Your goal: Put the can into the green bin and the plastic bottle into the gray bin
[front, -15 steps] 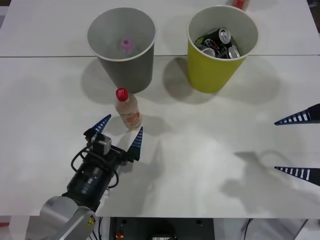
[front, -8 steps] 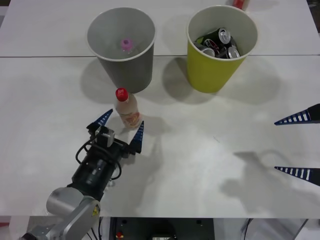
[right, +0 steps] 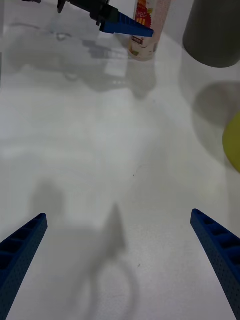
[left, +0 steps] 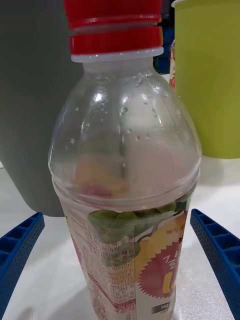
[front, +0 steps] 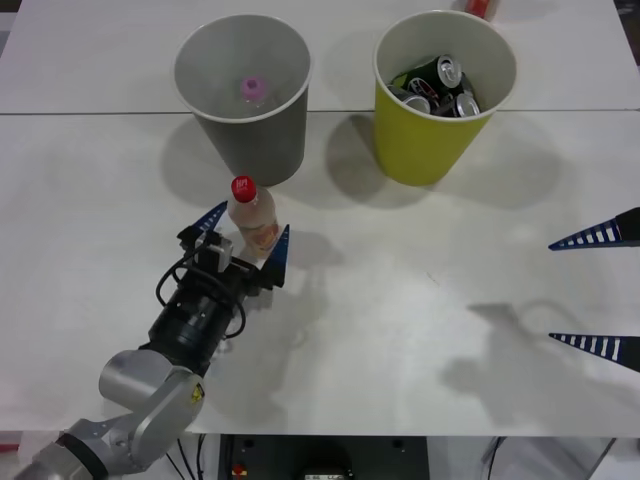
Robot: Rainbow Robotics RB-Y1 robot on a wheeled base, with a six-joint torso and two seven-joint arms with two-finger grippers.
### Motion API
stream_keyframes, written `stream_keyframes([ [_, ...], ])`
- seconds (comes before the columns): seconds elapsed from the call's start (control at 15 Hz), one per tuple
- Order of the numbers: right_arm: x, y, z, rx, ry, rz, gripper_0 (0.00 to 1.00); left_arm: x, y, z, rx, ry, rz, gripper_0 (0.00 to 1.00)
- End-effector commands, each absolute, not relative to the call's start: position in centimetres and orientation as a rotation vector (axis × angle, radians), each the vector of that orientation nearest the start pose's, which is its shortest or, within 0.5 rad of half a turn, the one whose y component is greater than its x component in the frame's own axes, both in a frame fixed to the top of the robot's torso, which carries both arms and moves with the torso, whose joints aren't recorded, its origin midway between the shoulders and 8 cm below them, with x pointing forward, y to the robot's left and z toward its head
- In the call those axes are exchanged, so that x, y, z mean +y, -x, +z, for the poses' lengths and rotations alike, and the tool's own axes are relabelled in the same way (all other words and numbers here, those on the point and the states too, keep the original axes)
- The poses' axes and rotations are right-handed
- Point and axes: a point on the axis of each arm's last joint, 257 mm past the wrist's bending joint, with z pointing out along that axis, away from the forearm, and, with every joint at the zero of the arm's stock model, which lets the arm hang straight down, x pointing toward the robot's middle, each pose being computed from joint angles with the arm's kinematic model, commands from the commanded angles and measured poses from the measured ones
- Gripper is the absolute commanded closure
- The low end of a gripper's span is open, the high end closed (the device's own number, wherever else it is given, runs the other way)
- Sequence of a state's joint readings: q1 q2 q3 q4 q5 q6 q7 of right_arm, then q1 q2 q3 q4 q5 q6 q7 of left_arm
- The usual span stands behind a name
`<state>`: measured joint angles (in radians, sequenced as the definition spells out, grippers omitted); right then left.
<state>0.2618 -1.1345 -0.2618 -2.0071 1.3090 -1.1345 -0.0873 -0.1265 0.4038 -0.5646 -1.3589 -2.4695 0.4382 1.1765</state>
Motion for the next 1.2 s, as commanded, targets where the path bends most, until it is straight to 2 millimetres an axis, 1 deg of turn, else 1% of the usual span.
stream_keyframes([
  [0.07, -28.58, -34.13, -16.66, 1.596, 1.634, 0.209, 0.00, 12.14, -52.17, -24.51, 1.399, -0.382, -0.171, 0.00],
  [0.27, -28.58, -34.13, -16.66, 1.596, 1.634, 0.209, 0.00, 12.06, -52.84, -24.41, 1.399, -0.382, -0.168, 0.00],
  [0.33, -28.58, -34.13, -16.66, 1.596, 1.634, 0.209, 0.00, 11.97, -52.88, -24.33, 1.398, -0.380, -0.171, 0.11],
  [0.4, -28.58, -34.13, -16.66, 1.596, 1.634, 0.209, 0.00, 11.93, -52.83, -24.39, 1.399, -0.378, -0.172, 0.46],
  [0.47, -28.58, -34.13, -16.66, 1.596, 1.634, 0.209, 0.00, 11.77, -52.86, -24.29, 1.397, -0.377, -0.175, 0.88],
  [0.53, -28.58, -34.13, -16.66, 1.596, 1.634, 0.209, 0.00, 11.63, -52.89, -24.20, 1.396, -0.375, -0.177, 1.00],
  [1.2, -28.58, -34.13, -16.66, 1.596, 1.634, 0.209, 0.00, 11.66, -52.91, -24.17, 1.395, -0.374, -0.166, 1.00],
])
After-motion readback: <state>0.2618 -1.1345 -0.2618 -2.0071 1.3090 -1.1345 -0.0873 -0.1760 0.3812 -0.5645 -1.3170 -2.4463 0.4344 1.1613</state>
